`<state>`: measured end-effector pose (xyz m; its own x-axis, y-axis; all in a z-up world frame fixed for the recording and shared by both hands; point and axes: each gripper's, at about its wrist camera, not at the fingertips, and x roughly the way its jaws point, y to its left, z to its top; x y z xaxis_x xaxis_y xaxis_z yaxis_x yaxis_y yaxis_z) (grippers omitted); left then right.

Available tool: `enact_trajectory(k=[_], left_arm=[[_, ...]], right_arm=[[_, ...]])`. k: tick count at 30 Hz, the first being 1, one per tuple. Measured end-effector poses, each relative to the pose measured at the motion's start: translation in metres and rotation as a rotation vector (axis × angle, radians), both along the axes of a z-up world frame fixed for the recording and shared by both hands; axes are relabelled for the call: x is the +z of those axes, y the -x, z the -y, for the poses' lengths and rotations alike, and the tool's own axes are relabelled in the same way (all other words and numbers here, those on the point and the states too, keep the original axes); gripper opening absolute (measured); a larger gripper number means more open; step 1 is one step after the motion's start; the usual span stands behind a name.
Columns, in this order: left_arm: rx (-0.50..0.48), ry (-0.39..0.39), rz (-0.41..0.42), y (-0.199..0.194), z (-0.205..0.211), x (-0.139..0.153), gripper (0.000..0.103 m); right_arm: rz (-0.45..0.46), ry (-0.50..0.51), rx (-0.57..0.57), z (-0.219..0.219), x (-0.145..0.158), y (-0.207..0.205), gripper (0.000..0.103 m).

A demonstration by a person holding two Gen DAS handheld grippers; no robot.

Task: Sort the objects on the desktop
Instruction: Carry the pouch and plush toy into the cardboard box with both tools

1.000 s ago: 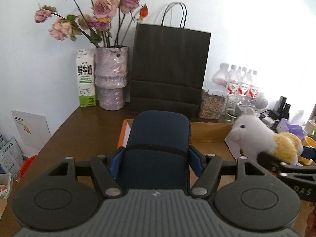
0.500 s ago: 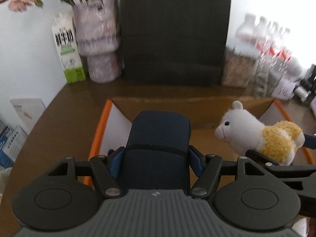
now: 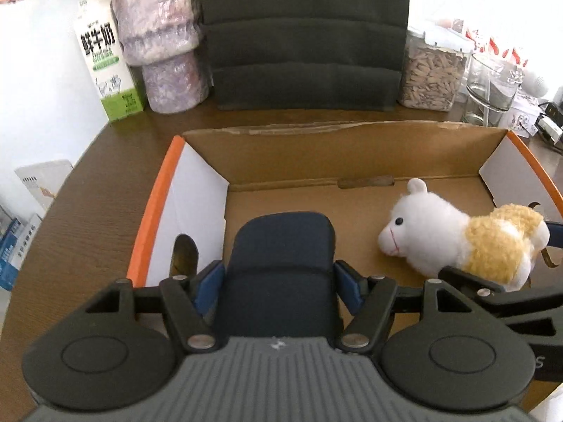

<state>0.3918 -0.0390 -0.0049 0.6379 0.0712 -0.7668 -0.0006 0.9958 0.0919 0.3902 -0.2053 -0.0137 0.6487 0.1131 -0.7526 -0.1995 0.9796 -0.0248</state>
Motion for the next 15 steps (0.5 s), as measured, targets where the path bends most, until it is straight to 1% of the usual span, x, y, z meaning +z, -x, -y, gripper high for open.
enact_trajectory(k=[2,3,4,5,9,12,15], left_arm=[[0.005,-0.017,0.037,0.006,0.001,0.007,0.080],[0.003,-0.017,0.056,0.008,0.002,0.011,0.093],[-0.001,-0.017,0.075,0.011,0.002,0.016,0.103],[-0.006,-0.020,0.094,0.015,0.002,0.021,0.103],[-0.007,-0.035,0.148,0.031,0.003,0.038,0.103],[0.001,-0.020,0.179,0.045,-0.003,0.050,0.103],[0.000,0.004,0.229,0.069,-0.010,0.065,0.103]], right_arm=[[-0.005,-0.013,0.000,0.002,0.001,0.002,0.099],[-0.002,-0.017,0.000,0.002,0.004,0.003,0.100],[0.004,-0.017,0.001,0.003,0.006,0.006,0.102],[0.011,-0.017,0.003,0.003,0.009,0.008,0.103],[0.045,-0.019,0.004,0.005,0.027,0.021,0.103],[0.087,-0.022,0.006,0.008,0.042,0.038,0.103],[0.130,-0.032,0.007,0.014,0.058,0.058,0.103]])
